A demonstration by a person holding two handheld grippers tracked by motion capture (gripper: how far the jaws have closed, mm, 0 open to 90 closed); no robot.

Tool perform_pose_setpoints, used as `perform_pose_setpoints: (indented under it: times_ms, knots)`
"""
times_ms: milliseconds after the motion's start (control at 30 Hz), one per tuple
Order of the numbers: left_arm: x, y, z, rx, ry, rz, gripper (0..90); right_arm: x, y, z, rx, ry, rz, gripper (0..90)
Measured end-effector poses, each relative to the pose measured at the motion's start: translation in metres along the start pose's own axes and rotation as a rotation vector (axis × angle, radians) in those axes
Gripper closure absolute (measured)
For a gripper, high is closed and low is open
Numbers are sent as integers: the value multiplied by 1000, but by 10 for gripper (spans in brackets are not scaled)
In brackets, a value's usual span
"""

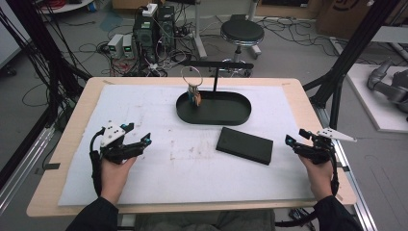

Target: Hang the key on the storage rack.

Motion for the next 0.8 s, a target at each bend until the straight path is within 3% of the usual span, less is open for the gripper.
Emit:
perform_pose_setpoints:
  times_ms: [233, 533, 667, 800]
  knots:
    - [-5, -1, -6, -9, -5, 18, 277, -3, 3, -2, -18, 4, 26, 300]
    - [-6, -2, -9, -10, -4, 15, 278, -15, 22, -7, -103, -42, 74, 408]
    - [-4, -2, -11, -14, -4, 4, 278, -17, 30, -8, -129, -42, 89, 430]
    - [-2, -4, -10, -11, 3, -3, 277, -15, 44, -10, -185, -8, 96, 446]
Point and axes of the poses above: each handheld gripper's, and its own axes: y roughly forward along the jaws, z roughly out of its top, x roughly to its right, the point moved 7 cm from there along y, roughly forward along the jaws, and after that the axes turned 2 degrees about z, right-handed, at the moved point
